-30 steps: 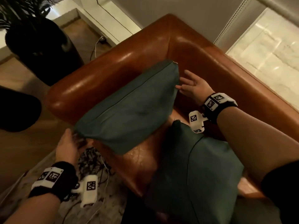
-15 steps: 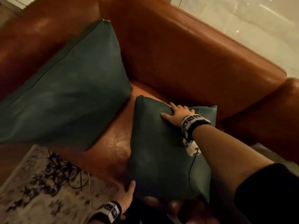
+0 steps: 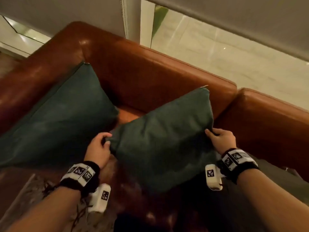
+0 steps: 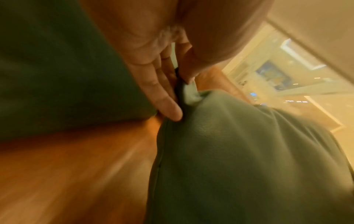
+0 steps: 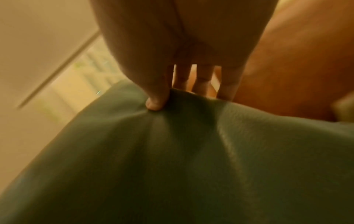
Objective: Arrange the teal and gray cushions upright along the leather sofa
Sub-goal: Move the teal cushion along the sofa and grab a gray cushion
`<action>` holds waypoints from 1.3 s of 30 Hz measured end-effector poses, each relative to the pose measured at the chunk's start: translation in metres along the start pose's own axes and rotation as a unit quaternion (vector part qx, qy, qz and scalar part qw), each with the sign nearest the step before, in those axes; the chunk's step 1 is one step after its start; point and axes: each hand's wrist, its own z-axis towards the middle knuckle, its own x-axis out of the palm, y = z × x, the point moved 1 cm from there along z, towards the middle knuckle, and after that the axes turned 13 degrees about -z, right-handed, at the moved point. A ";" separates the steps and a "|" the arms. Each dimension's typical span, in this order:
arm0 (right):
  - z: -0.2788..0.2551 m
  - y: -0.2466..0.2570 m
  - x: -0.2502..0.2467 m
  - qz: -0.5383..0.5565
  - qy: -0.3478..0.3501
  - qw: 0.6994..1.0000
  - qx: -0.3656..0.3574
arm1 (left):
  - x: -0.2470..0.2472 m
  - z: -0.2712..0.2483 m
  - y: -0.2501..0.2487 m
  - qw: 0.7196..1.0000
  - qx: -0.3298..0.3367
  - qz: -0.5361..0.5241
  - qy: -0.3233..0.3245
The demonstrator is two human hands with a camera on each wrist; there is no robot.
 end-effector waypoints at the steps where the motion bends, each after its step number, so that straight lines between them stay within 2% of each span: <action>1: -0.004 -0.012 -0.003 0.034 -0.016 0.999 0.027 | -0.001 0.021 -0.023 1.000 0.025 -0.006 0.010; 4: -0.003 -0.041 0.012 0.138 -0.035 0.984 0.109 | 0.011 0.084 -0.089 0.996 0.087 0.012 0.034; 7: 0.017 -0.065 0.045 0.198 -0.039 0.967 0.158 | 0.038 0.126 -0.142 0.986 0.154 0.052 0.040; 10: 0.031 -0.062 0.062 0.195 -0.046 0.962 0.186 | 0.065 0.153 -0.141 0.985 0.133 0.091 0.063; 13: 0.044 -0.050 0.073 0.128 -0.012 0.976 0.176 | 0.090 0.152 -0.119 0.988 0.047 0.101 0.104; 16: 0.052 -0.041 0.081 0.128 0.032 0.977 0.166 | 0.100 0.147 -0.109 0.990 0.035 0.104 0.093; 19: 0.048 -0.042 0.078 0.190 0.056 0.966 0.166 | 0.098 0.147 -0.103 0.995 0.034 0.055 0.072; 22: 0.009 -0.043 0.060 0.218 0.110 0.955 0.167 | 0.102 0.122 -0.097 0.999 0.045 -0.017 0.025; 25: -0.046 -0.057 0.039 0.184 0.156 0.961 0.134 | 0.110 0.077 -0.083 1.000 0.024 -0.012 -0.012; 27: -0.084 -0.071 0.019 0.179 0.160 0.964 0.118 | 0.122 0.050 -0.066 0.999 -0.031 0.009 0.042; 29: -0.115 -0.089 -0.009 0.194 0.133 0.965 0.117 | 0.142 0.020 -0.052 0.986 -0.068 0.064 0.141; 32: -0.143 -0.128 -0.064 0.217 0.035 0.965 0.141 | 0.182 -0.041 -0.053 0.950 -0.014 0.115 0.290; 34: -0.146 -0.170 -0.100 0.186 -0.061 0.966 0.170 | 0.209 -0.089 -0.064 0.906 0.028 0.131 0.402; 36: -0.139 -0.217 -0.132 0.104 -0.144 0.963 0.201 | 0.239 -0.134 -0.069 0.850 0.060 0.175 0.492; 37: -0.132 -0.241 -0.146 0.061 -0.169 0.960 0.213 | 0.255 -0.155 -0.067 0.821 0.060 0.208 0.528; 39: -0.114 -0.283 -0.169 0.007 -0.162 0.960 0.229 | 0.288 -0.192 -0.059 0.757 0.040 0.282 0.588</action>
